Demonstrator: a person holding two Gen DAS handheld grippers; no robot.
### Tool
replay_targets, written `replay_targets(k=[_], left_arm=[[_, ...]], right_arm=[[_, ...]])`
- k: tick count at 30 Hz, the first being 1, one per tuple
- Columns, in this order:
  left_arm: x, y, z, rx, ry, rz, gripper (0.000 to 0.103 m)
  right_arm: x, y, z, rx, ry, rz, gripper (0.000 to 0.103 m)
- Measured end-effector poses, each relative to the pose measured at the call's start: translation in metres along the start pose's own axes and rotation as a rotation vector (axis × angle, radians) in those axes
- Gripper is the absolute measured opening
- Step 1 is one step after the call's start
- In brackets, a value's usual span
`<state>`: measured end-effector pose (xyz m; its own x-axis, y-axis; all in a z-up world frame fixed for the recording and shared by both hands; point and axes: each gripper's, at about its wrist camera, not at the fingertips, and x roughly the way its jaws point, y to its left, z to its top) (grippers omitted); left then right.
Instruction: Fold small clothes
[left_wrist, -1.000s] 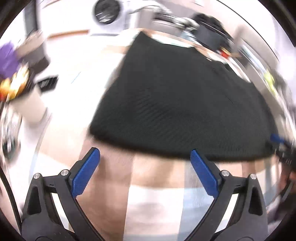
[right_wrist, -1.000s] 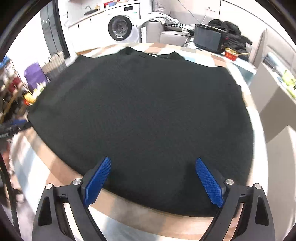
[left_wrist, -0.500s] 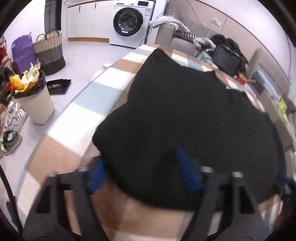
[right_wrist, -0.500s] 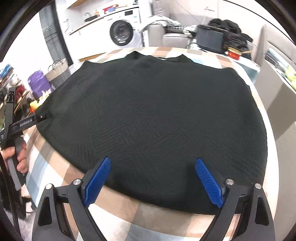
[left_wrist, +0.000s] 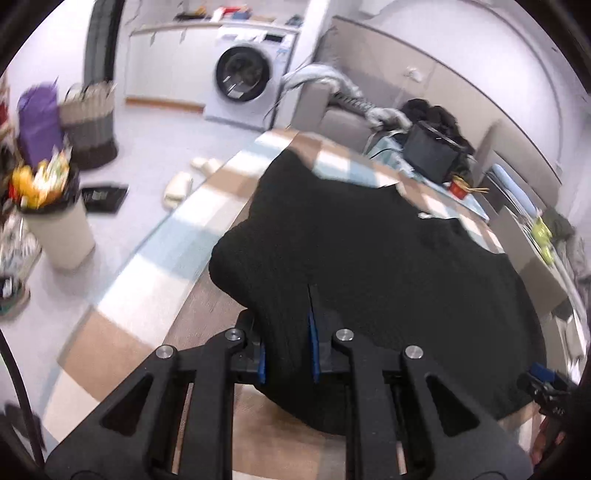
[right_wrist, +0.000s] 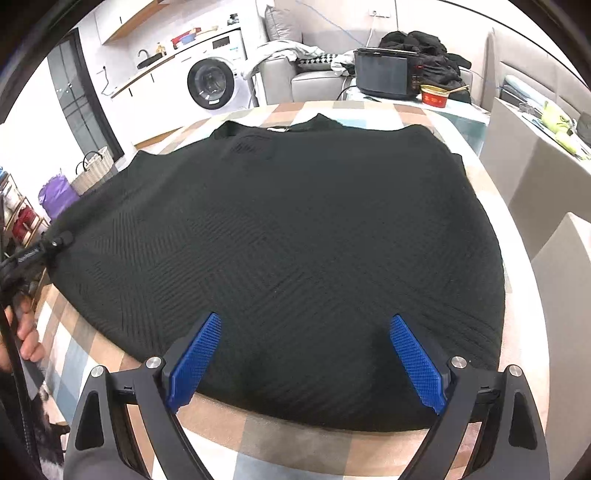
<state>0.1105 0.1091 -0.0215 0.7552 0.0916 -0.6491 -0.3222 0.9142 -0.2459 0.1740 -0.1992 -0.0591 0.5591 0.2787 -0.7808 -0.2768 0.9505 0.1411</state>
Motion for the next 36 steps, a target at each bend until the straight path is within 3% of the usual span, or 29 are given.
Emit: replay_targets(k=[6,9,13,18,19,20,22,27,32,36], left_arm=[[-0.017,-0.064,0.022,0.149,-0.033,-0.145,0.013],[-0.015,-0.111,0.031,0.224,-0.015,-0.257,0.013],[-0.019,-0.178,0.026,0.342,-0.022,-0.416,0.013],[-0.018,-0.248,-0.009,0.449,0.117,-0.616,0.017],[-0.012,-0.257,-0.02,0.458,0.175,-0.633,0.027],[-0.007,-0.262,-0.029,0.461,0.222,-0.635,0.035],[0.004,-0.26,-0.043,0.443,0.283,-0.618,0.042],[0.007,-0.227,-0.047,0.415,0.276,-0.542,0.054],[0.016,-0.167,-0.031,0.349,0.246,-0.433,0.059],[0.023,-0.125,-0.022,0.297,0.252,-0.375,0.059]], right_arm=[[-0.003,-0.009,-0.002,0.069,-0.003,-0.016,0.094],[-0.01,-0.016,-0.004,0.099,-0.024,-0.072,0.094],[-0.027,-0.03,-0.008,0.159,-0.061,-0.086,0.094],[-0.041,-0.045,-0.015,0.193,-0.064,-0.13,0.094],[-0.042,-0.049,-0.017,0.198,-0.06,-0.14,0.095],[-0.043,-0.051,-0.018,0.2,-0.056,-0.149,0.095],[-0.042,-0.056,-0.019,0.203,-0.036,-0.179,0.095],[-0.05,-0.058,-0.018,0.181,-0.047,-0.185,0.094],[-0.051,-0.052,-0.007,0.203,-0.08,-0.059,0.094],[-0.029,-0.039,0.005,0.215,-0.03,0.08,0.08]])
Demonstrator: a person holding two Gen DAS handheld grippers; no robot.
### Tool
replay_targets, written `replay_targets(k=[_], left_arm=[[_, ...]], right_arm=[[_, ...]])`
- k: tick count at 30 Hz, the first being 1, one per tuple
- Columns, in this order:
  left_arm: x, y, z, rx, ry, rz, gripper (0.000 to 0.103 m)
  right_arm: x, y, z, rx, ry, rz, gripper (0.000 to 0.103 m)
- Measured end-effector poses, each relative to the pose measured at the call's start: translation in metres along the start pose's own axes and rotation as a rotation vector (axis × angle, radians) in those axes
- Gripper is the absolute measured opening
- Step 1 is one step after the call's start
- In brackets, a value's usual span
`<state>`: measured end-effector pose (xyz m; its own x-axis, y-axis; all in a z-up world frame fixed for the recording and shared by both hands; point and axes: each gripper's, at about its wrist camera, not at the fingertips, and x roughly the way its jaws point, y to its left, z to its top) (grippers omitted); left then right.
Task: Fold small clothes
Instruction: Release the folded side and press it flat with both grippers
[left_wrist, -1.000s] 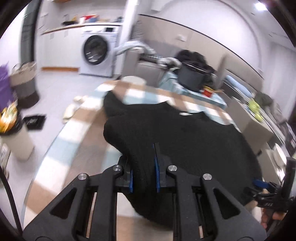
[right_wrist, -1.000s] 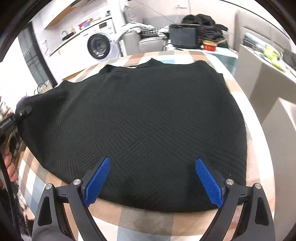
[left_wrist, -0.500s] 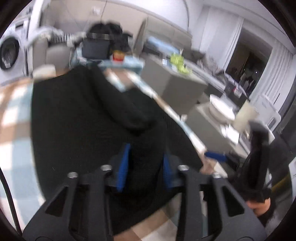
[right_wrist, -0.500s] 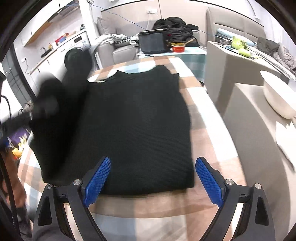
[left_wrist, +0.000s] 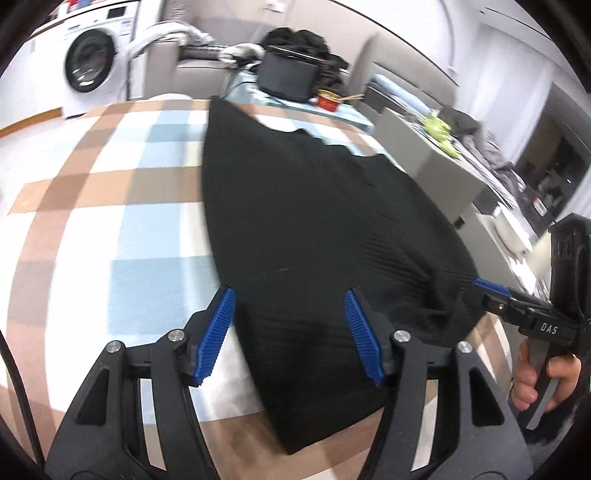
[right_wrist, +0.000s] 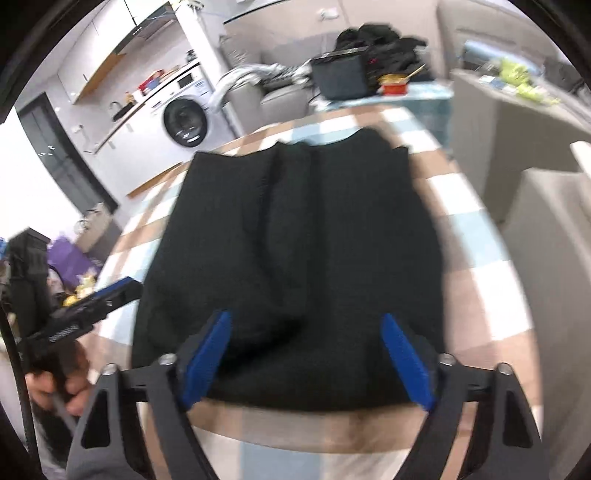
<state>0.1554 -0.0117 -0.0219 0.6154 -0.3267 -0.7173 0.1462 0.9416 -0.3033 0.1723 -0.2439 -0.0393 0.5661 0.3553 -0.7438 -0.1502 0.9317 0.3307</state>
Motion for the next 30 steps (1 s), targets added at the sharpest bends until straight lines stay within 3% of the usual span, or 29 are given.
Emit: replay_targets(k=[5,7,9,13,15,16,17,18,20,23,27,30], left_arm=[[-0.003,0.015,-0.006,-0.014,0.004,0.011,0.061],[-0.001,0.013,-0.007,-0.001,0.004,0.026,0.061],[0.001,0.013,-0.008,-0.008,0.008,0.032,0.061],[0.003,0.014,-0.011,-0.036,0.006,0.008,0.061],[0.001,0.019,-0.013,-0.043,-0.01,0.008,0.061],[0.001,0.022,-0.013,-0.053,-0.012,0.001,0.061],[0.003,0.024,-0.012,-0.064,-0.006,-0.004,0.061],[0.005,0.026,-0.012,-0.073,0.002,-0.006,0.061],[0.006,0.028,-0.01,-0.079,0.002,-0.001,0.061],[0.003,0.028,-0.008,-0.064,-0.018,0.017,0.062],[0.006,0.025,-0.008,-0.042,-0.016,0.03,0.065],[0.009,0.021,-0.009,-0.032,0.003,0.018,0.065]], right_arm=[[0.009,0.025,0.005,-0.089,0.017,0.036,0.067],[0.017,0.033,0.015,-0.124,0.025,0.0,0.06],[0.025,0.036,0.023,-0.128,0.044,0.005,0.046],[0.055,0.03,0.025,-0.09,0.218,0.046,0.045],[0.052,0.03,0.02,-0.109,0.207,0.048,0.042],[0.051,0.03,0.018,-0.119,0.204,0.037,0.037],[0.049,0.031,0.016,-0.127,0.19,0.028,0.019],[0.046,0.033,0.015,-0.135,0.187,0.041,0.014],[0.026,0.041,0.012,-0.17,0.129,0.063,0.012],[-0.003,0.039,0.004,-0.12,0.085,0.096,0.011],[0.01,0.02,-0.023,-0.071,0.178,0.021,0.012],[0.01,0.015,-0.023,-0.05,0.176,0.048,0.016]])
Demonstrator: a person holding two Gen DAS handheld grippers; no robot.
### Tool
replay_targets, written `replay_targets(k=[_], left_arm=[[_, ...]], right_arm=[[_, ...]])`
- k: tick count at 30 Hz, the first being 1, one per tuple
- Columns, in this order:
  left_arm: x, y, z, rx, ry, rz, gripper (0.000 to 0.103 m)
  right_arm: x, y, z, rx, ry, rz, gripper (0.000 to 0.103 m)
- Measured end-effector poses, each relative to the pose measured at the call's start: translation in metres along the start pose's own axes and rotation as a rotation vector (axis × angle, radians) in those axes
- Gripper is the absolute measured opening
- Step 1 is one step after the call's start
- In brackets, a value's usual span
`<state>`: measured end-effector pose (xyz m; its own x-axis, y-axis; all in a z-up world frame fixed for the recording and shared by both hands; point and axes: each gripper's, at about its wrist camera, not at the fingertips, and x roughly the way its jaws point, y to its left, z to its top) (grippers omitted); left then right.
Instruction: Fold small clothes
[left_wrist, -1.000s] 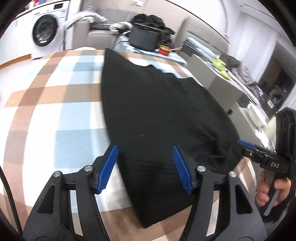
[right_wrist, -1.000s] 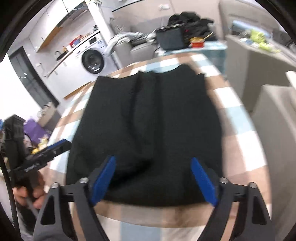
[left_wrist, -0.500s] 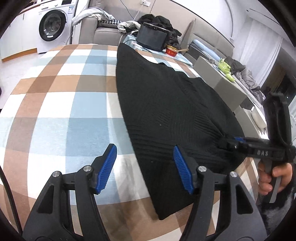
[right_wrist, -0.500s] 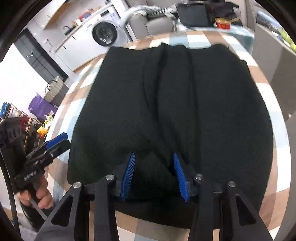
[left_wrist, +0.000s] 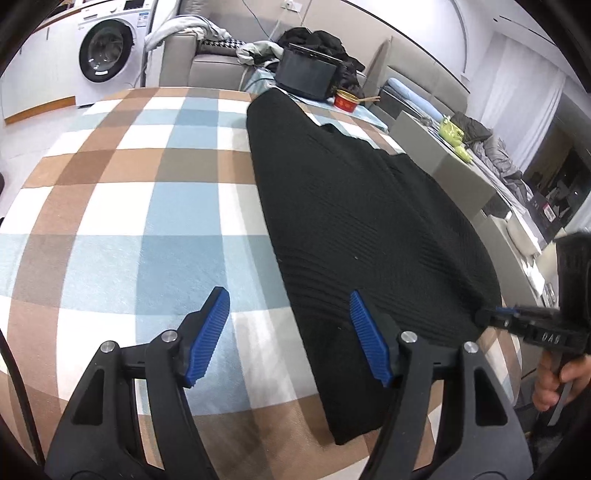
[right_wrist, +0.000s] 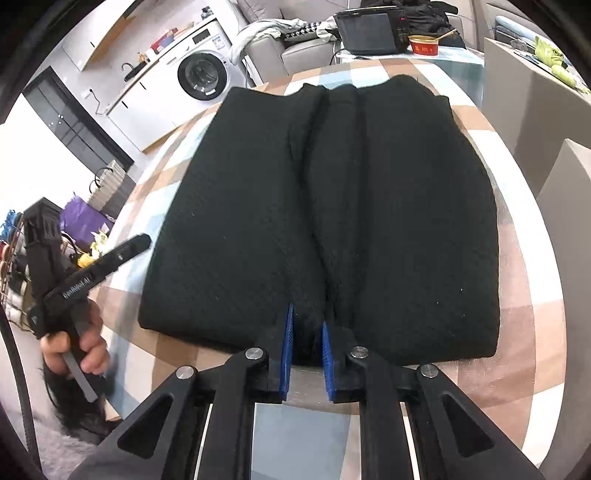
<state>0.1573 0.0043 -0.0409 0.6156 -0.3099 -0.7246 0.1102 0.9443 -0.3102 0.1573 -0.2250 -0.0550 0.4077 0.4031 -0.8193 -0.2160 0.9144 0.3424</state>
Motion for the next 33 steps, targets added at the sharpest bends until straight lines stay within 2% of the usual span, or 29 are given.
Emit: replay_targets(k=[1,2,3,4,6,8,12,19,23,27,30,31,33], left_arm=[[0.0,-0.002,-0.001,0.007,0.0,-0.001,0.066],[0.001,-0.003,-0.001,0.013,0.002,-0.001,0.067],[0.002,-0.005,-0.001,0.017,0.003,0.0,0.067],[0.003,-0.005,-0.002,0.017,0.005,-0.001,0.067],[0.004,-0.007,-0.002,0.018,0.013,0.001,0.067],[0.004,-0.008,-0.002,0.018,0.009,0.003,0.067],[0.008,-0.011,-0.002,0.019,0.017,0.014,0.067],[0.013,-0.015,0.0,0.034,0.032,0.017,0.067],[0.015,-0.015,0.0,0.03,0.04,0.012,0.068],[0.015,-0.014,0.0,0.03,0.037,0.014,0.068],[0.012,-0.012,0.001,0.017,0.036,0.007,0.069],[0.012,-0.013,0.001,0.017,0.037,0.006,0.072],[0.014,-0.015,0.0,0.032,0.033,0.002,0.075]], right_arm=[[-0.004,0.001,0.001,-0.002,-0.01,0.01,0.017],[-0.008,0.002,0.004,0.001,-0.028,0.017,0.026],[-0.009,0.002,0.009,0.006,-0.042,0.012,0.044],[-0.012,0.002,0.013,0.015,-0.069,0.0,0.049],[-0.011,0.002,0.017,0.018,-0.093,0.005,0.05],[-0.003,0.008,0.018,-0.007,-0.069,0.015,0.05],[0.014,0.01,0.027,-0.013,-0.039,0.026,0.043],[0.006,0.006,0.036,-0.029,-0.074,0.077,0.043],[0.026,0.01,0.045,-0.065,-0.052,0.092,0.042],[0.036,0.007,0.05,-0.072,-0.056,0.089,0.011],[0.008,0.015,0.045,-0.109,-0.151,0.102,0.009],[0.0,0.018,0.042,-0.123,-0.161,0.071,0.009],[0.006,0.013,0.038,-0.125,-0.104,0.011,0.01]])
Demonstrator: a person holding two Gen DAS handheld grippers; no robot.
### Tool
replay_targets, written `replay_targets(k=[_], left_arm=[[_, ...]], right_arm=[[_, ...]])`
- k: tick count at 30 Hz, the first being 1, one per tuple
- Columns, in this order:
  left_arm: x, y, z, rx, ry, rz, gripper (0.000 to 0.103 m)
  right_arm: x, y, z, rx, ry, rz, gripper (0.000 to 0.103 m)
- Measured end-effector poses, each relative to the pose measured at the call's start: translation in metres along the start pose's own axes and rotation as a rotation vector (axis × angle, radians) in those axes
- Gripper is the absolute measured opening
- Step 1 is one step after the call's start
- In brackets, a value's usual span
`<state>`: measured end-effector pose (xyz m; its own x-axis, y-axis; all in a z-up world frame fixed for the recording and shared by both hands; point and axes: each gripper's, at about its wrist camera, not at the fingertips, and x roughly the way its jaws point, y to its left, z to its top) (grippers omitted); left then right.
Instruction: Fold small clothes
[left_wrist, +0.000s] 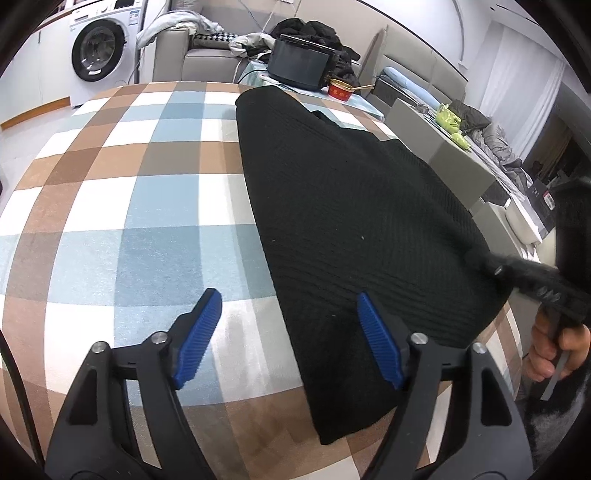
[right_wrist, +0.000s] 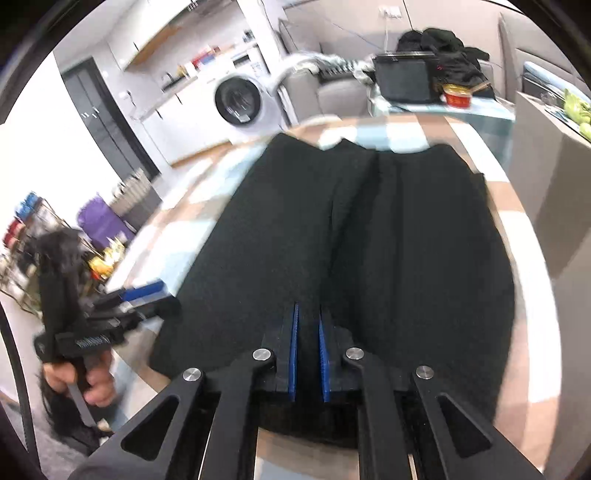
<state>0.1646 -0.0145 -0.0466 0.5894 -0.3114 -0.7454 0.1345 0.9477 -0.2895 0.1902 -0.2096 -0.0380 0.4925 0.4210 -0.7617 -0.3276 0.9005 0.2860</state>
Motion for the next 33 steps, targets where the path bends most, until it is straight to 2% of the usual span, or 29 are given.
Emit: replay_targets(k=[2,4,6,8,11,12,15,22,24,26,29,31,33], left_arm=[[0.005,-0.004,0.0,0.021,0.015,0.003,0.075],[0.009,-0.006,0.0,0.03,0.032,0.009,0.075],[0.009,-0.008,-0.002,0.04,0.033,0.009,0.075],[0.011,-0.009,-0.003,0.049,0.037,0.01,0.075],[0.013,-0.008,-0.004,0.044,0.047,0.009,0.075],[0.013,-0.008,-0.005,0.043,0.048,0.008,0.075],[0.013,-0.007,-0.005,0.042,0.048,0.008,0.075],[0.016,-0.002,-0.002,0.03,0.051,0.001,0.075],[0.017,-0.002,-0.001,0.031,0.052,0.004,0.075],[0.016,-0.001,0.0,0.029,0.048,0.005,0.075],[0.014,0.001,0.001,0.008,0.047,-0.008,0.075],[0.01,0.001,0.003,0.004,0.037,-0.022,0.075],[0.008,0.0,0.004,-0.004,0.035,-0.024,0.076]], right_arm=[[0.012,-0.007,-0.003,0.02,0.071,-0.039,0.013],[0.008,-0.015,-0.003,0.078,0.055,0.029,0.021],[-0.002,-0.024,0.002,0.117,-0.004,0.054,0.046],[-0.003,-0.032,0.006,0.144,-0.031,0.063,0.048],[0.012,-0.045,0.014,0.195,-0.005,0.083,0.048],[0.021,-0.051,0.018,0.217,0.012,0.119,0.048],[0.035,-0.055,0.028,0.219,0.019,0.147,0.048],[0.058,-0.048,0.056,0.143,0.023,0.117,0.048],[0.063,-0.042,0.06,0.105,0.032,0.089,0.036],[0.065,-0.031,0.06,0.026,0.028,0.069,0.016],[0.055,-0.018,0.063,-0.056,-0.003,0.049,0.011],[0.028,-0.015,0.071,-0.089,-0.064,0.043,0.011],[0.001,-0.02,0.072,-0.108,-0.121,-0.008,0.011]])
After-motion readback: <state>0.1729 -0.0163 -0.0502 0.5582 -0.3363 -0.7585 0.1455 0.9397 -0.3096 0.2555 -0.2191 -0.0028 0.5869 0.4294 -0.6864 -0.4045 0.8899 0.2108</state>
